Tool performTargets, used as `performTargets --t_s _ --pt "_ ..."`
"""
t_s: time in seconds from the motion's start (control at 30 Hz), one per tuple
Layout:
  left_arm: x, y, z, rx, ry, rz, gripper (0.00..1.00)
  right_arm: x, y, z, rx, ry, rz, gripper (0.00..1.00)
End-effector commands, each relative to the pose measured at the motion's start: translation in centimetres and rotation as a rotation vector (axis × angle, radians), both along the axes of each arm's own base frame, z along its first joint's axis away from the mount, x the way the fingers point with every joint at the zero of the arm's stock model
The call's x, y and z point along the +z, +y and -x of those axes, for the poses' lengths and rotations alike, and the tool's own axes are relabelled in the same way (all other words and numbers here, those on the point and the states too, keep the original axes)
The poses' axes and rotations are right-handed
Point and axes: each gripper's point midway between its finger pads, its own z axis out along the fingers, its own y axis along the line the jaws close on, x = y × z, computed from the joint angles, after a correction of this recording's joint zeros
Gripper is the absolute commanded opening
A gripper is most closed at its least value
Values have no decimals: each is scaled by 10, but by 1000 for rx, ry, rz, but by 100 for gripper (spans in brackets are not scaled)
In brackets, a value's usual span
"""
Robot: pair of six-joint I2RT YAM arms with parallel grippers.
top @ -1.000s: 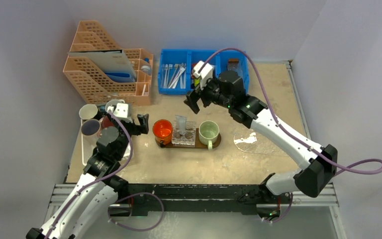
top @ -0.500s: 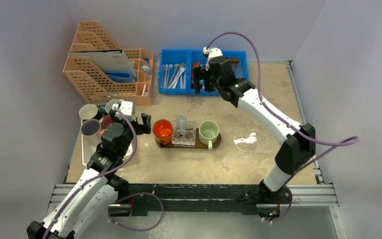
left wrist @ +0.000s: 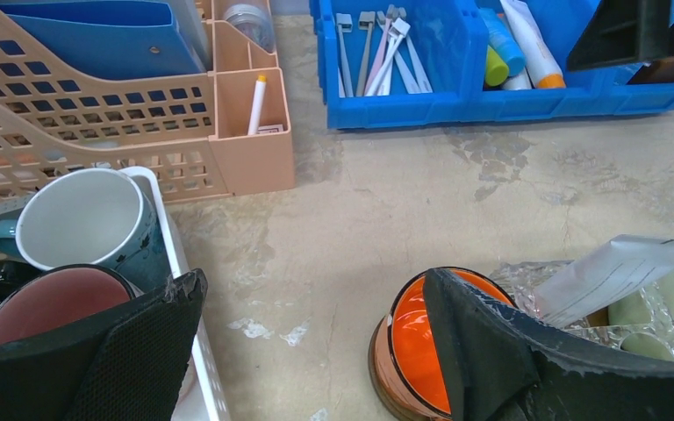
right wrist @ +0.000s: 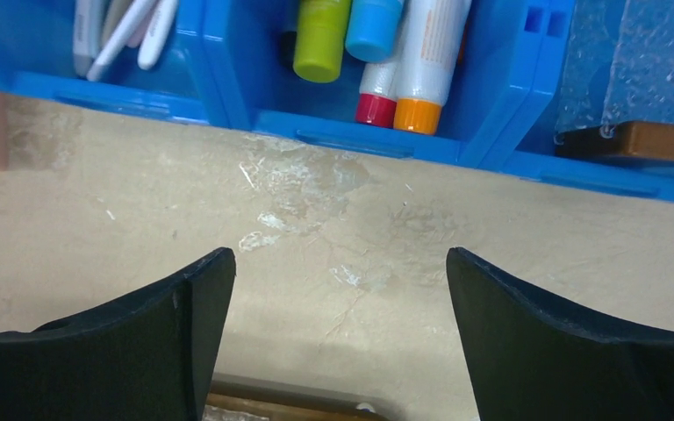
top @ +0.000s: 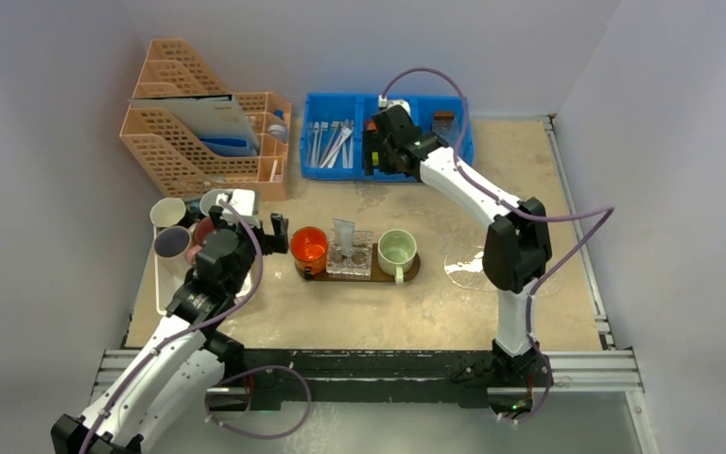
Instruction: Prepare toiletry sets of a toothbrush and toothpaste on the tray
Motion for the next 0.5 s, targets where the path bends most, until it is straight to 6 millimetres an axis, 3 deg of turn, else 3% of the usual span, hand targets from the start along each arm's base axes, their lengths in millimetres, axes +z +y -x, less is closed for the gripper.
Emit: performTargets --t_s 0.0,0.47 --pt "25 1 -3 14 -53 39 93 3 -10 -11 -104 15 -22 91" --pt "24 1 -4 9 -47 26 94 -40 -15 -55 -200 50 -21 73"
